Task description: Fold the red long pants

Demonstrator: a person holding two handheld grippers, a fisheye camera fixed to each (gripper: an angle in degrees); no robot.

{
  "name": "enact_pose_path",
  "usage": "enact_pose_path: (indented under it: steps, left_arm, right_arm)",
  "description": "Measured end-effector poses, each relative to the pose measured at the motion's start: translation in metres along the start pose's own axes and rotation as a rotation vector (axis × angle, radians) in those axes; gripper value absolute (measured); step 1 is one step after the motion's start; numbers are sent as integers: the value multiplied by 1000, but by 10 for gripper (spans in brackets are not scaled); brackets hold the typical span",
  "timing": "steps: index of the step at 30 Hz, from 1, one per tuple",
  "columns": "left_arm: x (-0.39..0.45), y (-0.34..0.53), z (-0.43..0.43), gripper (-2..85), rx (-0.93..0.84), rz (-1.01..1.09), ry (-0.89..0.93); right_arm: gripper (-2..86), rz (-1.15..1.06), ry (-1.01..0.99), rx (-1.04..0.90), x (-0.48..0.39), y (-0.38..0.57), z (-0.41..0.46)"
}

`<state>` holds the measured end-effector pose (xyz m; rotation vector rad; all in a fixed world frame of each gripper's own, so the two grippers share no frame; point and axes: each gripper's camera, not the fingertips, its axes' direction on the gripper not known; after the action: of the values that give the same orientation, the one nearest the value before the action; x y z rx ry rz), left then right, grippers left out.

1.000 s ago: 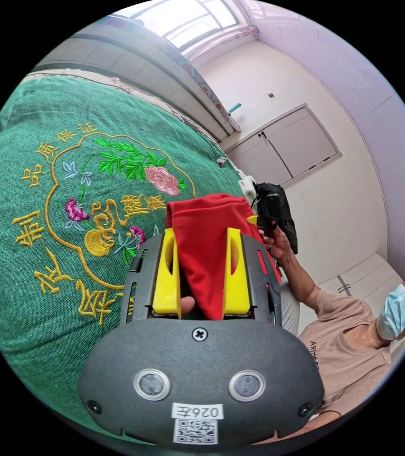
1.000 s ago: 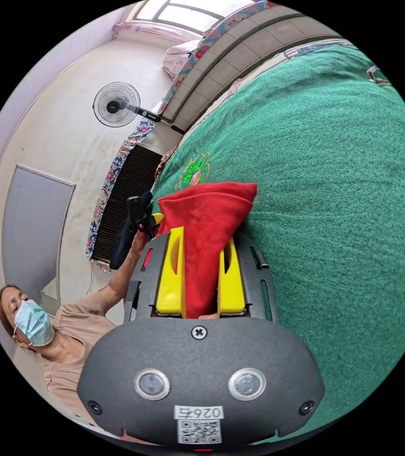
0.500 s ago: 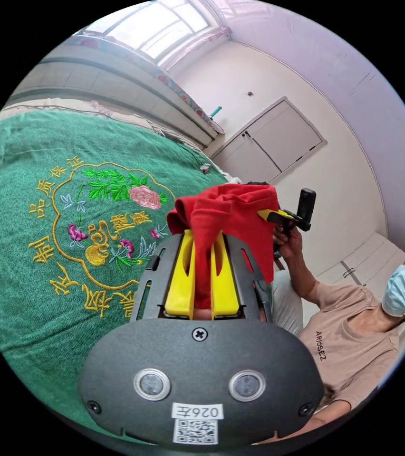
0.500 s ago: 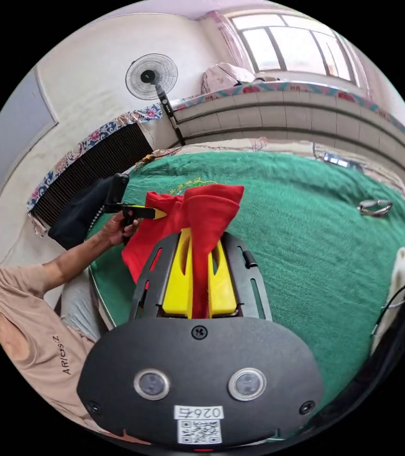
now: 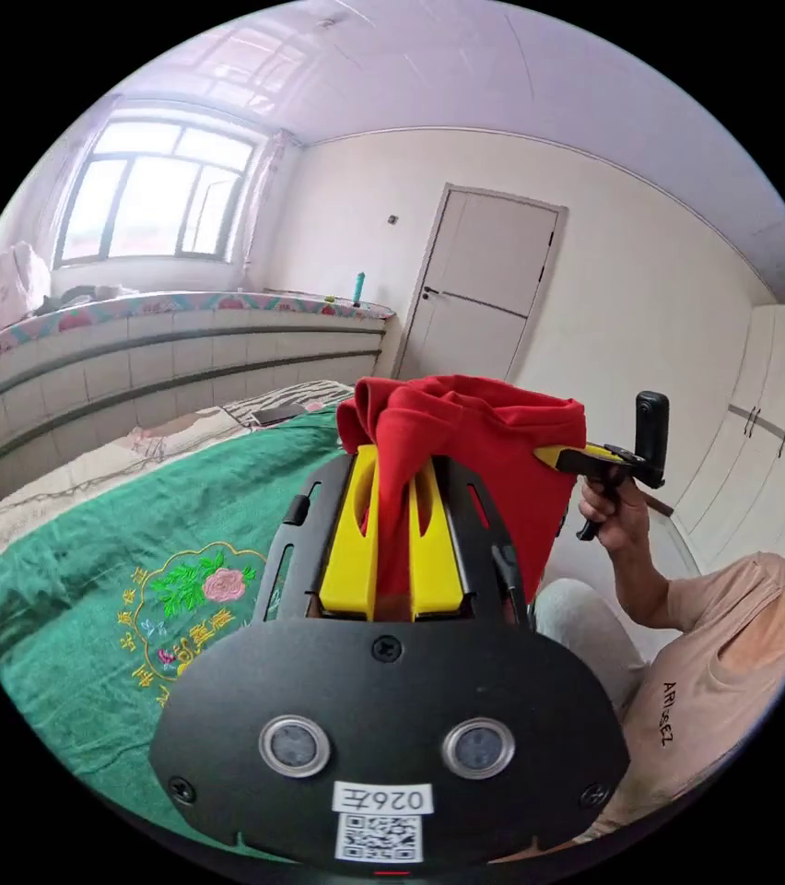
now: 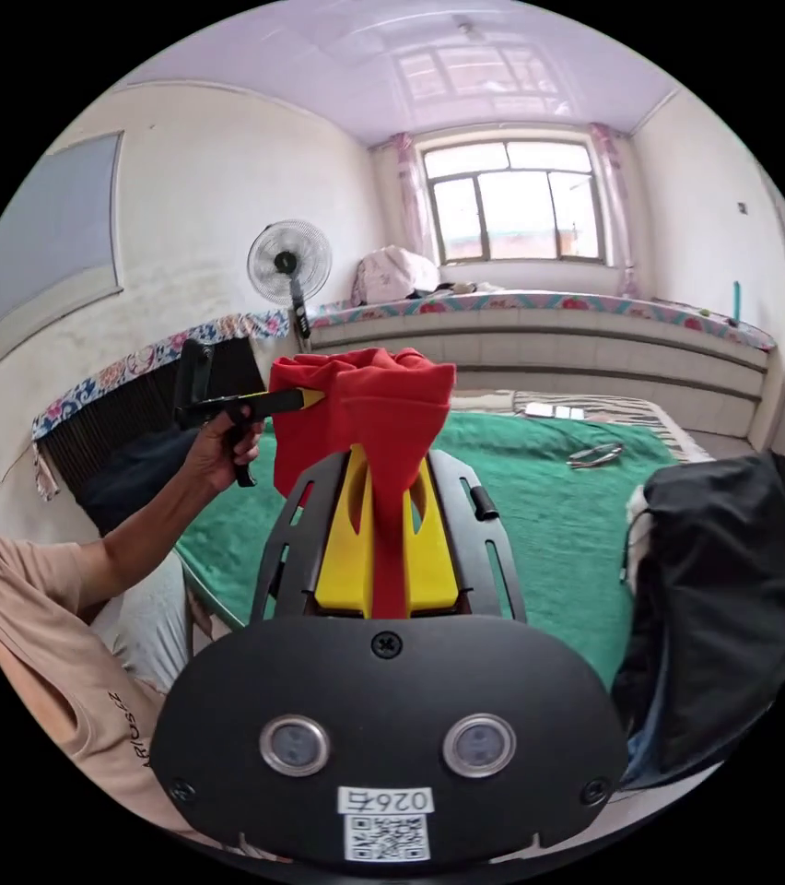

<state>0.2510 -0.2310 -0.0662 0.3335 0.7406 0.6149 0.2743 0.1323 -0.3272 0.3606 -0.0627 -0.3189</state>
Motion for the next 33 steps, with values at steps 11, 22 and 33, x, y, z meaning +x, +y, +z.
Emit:
enact_pose_path:
  steps: [11, 22, 33]
  left_arm:
    - [202, -151, 352, 62, -258, 266, 228]
    - [229, -95, 371, -10, -176, 182, 244]
    - [304, -2, 430, -10, -250, 504, 43]
  right_arm:
    - [18, 436, 443, 361, 166, 114, -176]
    - [32, 555, 629, 441, 189, 234, -204]
    - [-11, 145, 919, 119, 159, 227, -58]
